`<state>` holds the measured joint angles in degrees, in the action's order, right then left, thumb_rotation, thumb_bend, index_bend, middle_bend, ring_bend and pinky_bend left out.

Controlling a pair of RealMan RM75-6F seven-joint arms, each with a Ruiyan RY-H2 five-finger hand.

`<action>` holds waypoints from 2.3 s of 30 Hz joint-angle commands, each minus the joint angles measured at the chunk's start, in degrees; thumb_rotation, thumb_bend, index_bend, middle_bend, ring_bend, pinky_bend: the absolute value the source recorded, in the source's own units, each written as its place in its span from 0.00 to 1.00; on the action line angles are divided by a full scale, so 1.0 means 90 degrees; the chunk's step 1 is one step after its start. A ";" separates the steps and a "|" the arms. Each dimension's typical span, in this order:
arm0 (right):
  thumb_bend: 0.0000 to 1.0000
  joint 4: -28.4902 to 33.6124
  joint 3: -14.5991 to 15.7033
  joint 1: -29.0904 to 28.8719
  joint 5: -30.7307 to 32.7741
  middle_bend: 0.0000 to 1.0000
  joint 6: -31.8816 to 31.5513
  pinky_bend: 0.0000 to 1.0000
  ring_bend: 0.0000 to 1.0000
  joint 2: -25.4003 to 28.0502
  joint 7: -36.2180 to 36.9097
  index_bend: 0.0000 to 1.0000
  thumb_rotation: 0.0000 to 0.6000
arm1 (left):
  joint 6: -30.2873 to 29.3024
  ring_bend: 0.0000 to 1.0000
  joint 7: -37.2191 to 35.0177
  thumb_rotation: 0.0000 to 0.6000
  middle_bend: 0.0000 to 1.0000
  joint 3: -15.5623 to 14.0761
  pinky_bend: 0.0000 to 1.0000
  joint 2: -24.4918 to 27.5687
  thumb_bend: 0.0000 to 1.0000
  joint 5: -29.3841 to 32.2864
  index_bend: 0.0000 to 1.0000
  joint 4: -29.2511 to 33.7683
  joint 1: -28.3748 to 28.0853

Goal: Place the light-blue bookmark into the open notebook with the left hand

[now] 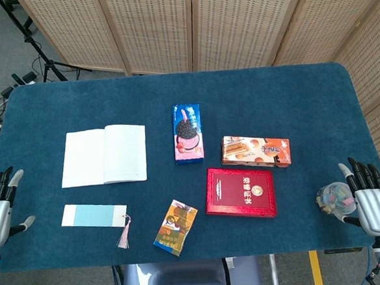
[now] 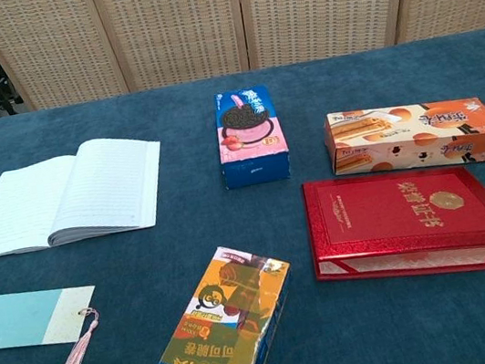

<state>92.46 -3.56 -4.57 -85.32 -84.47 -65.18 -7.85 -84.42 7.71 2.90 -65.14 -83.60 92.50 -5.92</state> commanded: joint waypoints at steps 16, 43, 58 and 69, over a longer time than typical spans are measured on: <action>0.00 0.0031 0.0015 0.0001 -0.0017 0.00 0.0014 0.00 0.00 0.0009 -0.0006 0.00 1.00 | 0.0027 0.00 -0.0080 1.00 0.00 -0.0053 0.00 0.0075 0.00 -0.0068 0.00 0.0066 0.0039; 0.00 0.0027 -0.0037 0.0032 0.0061 0.00 -0.0031 0.00 0.00 0.0020 0.0065 0.00 1.00 | 0.0367 0.00 -0.0184 1.00 0.00 -0.0142 0.00 0.0110 0.00 -0.0097 0.00 0.0207 -0.0097; 0.00 0.0046 -0.0007 0.0023 0.0001 0.00 -0.0018 0.00 0.00 0.0004 0.0064 0.00 1.00 | 0.2038 0.00 -0.0205 1.00 0.00 -0.0190 0.00 0.0709 0.00 0.0488 0.09 0.1038 -0.0860; 0.00 0.0049 -0.0012 0.0043 -0.0012 0.00 -0.0060 0.00 0.00 0.0015 0.0138 0.00 1.00 | 0.3038 0.00 -0.0213 1.00 0.00 -0.0163 0.00 0.0875 0.03 0.1140 0.26 0.1240 -0.1363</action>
<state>92.91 -3.67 -4.19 -85.43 -85.00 -65.05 -6.62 -58.08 5.93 1.32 -57.47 -74.17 103.72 -17.39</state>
